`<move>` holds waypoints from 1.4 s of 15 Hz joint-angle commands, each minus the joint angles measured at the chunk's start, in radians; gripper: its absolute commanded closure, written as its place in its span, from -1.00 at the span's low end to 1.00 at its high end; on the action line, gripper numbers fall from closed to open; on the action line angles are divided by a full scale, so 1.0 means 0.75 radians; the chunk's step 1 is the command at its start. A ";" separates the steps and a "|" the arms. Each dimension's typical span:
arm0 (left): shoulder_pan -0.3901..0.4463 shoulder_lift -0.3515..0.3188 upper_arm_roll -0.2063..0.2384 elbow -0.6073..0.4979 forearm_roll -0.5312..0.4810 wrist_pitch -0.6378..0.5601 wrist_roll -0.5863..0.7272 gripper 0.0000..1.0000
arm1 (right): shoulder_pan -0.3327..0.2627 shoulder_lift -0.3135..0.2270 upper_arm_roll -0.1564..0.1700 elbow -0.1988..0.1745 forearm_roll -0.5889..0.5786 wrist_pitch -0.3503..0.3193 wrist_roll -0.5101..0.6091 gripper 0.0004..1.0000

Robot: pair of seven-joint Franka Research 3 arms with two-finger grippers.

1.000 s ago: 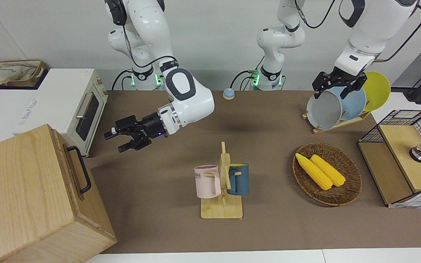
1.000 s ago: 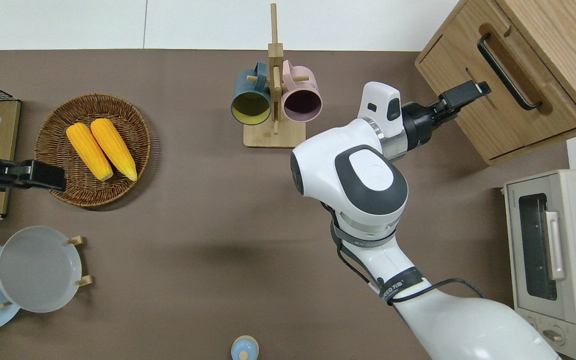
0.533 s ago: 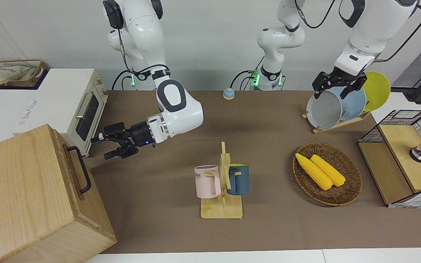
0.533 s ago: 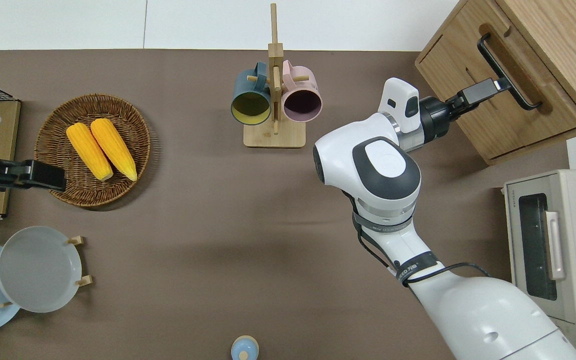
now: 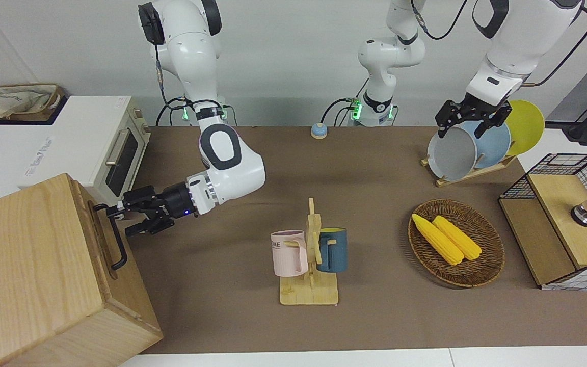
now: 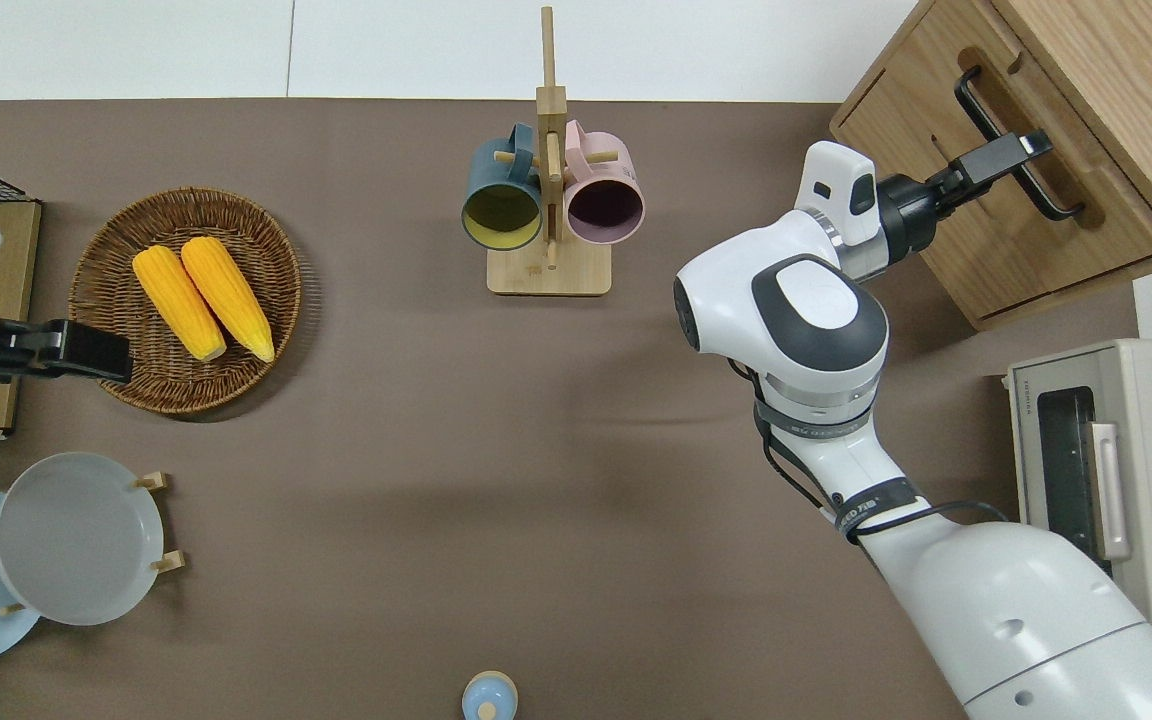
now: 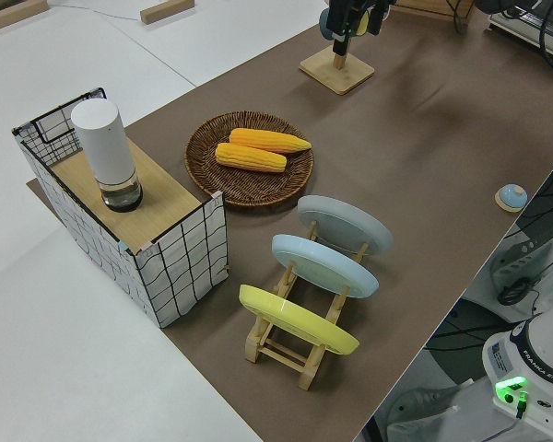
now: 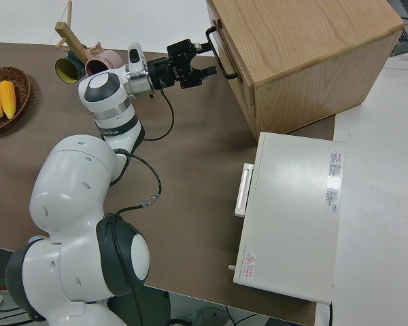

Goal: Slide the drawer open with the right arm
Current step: 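Close the right gripper around the black drawer handle, then pull the handle toward the robot with the right gripper, sliding the drawer out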

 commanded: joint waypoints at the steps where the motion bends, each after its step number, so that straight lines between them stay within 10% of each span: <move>1: 0.005 0.015 -0.009 0.033 0.023 -0.026 0.013 -0.99 | -0.039 0.003 0.011 -0.010 -0.067 0.060 0.029 -0.95; 5: 0.005 0.015 -0.009 0.035 0.023 -0.026 0.013 -0.99 | -0.045 0.008 0.007 -0.004 -0.069 0.066 0.023 -0.67; 10: 0.005 0.015 -0.009 0.035 0.023 -0.026 0.013 -0.99 | -0.057 0.010 0.007 -0.004 -0.067 0.093 0.004 1.00; 21: 0.005 0.015 -0.009 0.033 0.023 -0.026 0.013 -0.99 | -0.025 0.006 0.013 -0.008 -0.045 0.080 -0.014 1.00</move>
